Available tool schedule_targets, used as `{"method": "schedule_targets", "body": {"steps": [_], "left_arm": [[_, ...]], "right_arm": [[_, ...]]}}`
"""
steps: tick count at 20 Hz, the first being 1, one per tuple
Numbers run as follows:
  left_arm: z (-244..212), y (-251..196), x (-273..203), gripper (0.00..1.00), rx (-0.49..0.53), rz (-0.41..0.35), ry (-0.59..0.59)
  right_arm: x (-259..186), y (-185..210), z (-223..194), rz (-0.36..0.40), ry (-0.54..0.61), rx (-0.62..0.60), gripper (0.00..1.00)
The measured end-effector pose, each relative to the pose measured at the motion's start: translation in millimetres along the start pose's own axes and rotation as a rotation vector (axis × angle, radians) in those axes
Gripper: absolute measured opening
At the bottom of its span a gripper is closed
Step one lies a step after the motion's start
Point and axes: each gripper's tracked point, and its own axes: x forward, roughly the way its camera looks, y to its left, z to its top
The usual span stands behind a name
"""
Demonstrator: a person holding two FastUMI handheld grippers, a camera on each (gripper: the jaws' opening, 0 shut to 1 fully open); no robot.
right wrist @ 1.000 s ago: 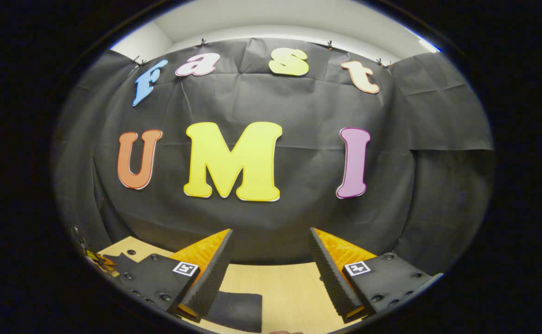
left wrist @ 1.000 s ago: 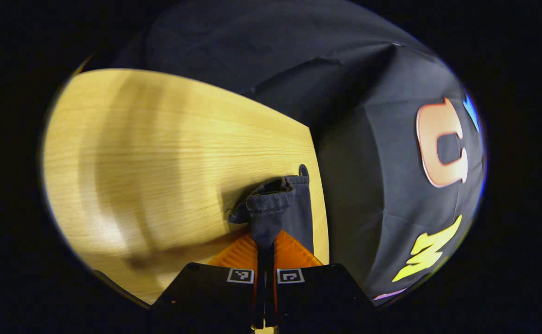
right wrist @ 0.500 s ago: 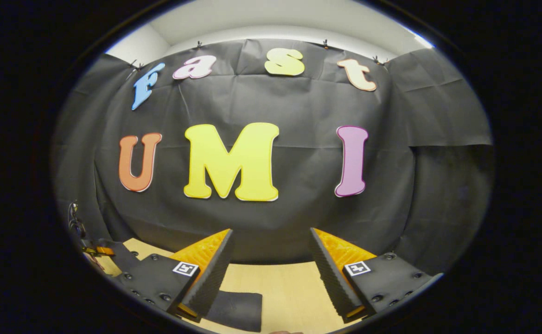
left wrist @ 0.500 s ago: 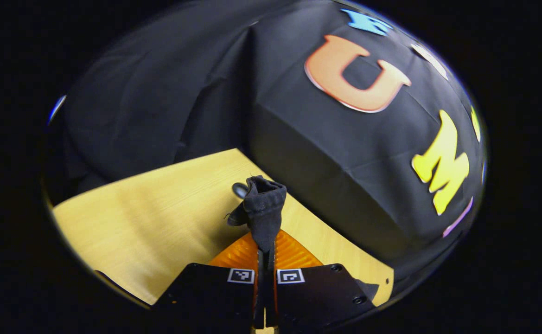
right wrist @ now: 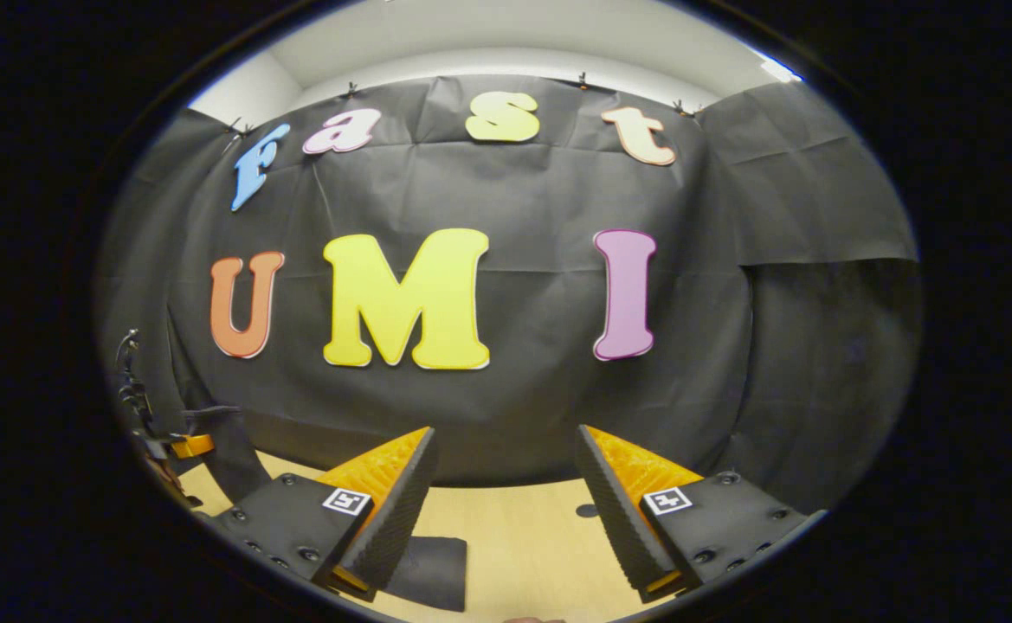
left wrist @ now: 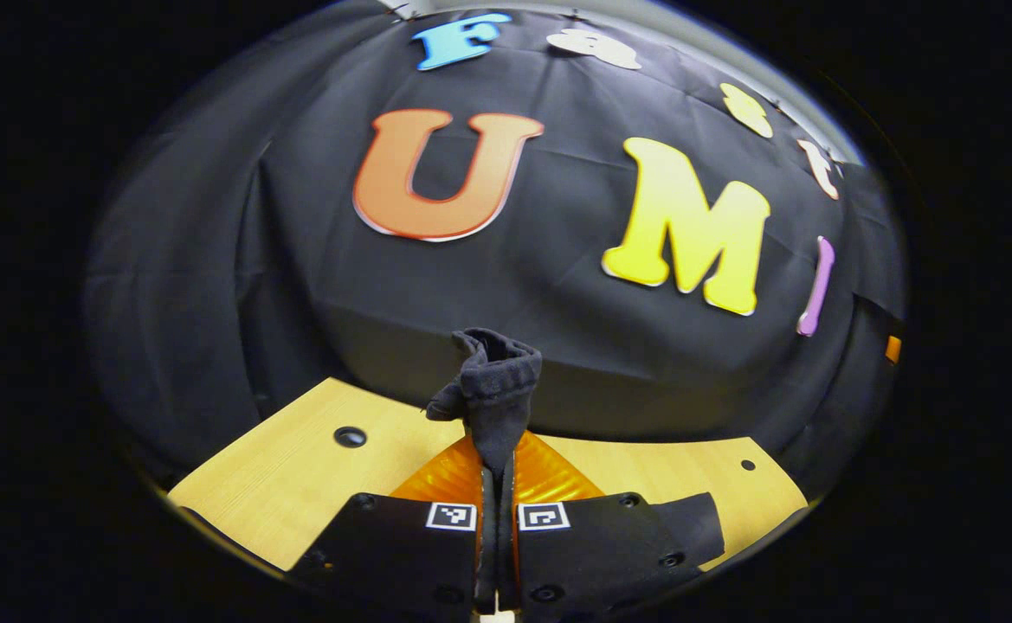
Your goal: Grasp the waist and the cuffs of the jeans and fold them to make the two legs overlap; first hold the waist and fold one-third of the jeans toward the cuffs, then hold the cuffs and fold the remaining one-third in the same direction to finish folding.
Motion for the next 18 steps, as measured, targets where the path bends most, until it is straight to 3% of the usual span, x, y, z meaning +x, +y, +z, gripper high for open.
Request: {"method": "schedule_targets", "body": {"steps": [4, 10, 18], "left_arm": [[-0.7, -66.8, -6.0, 0.04, 0.152, -0.085, -0.017], [-25.5, -142.5, -2.2, 0.04, 0.270, -0.205, 0.009], [-90.6, -216.6, 2.5, 0.04, 0.513, -0.336, 0.082]], "right_arm": [[-10.0, -30.3, -3.7, -0.041, 0.006, 0.023, 0.98], [-25.7, -71.5, -5.3, -0.102, 0.008, 0.040, 0.98], [-42.6, -113.3, -16.3, -0.171, 0.021, 0.069, 0.98]]}}
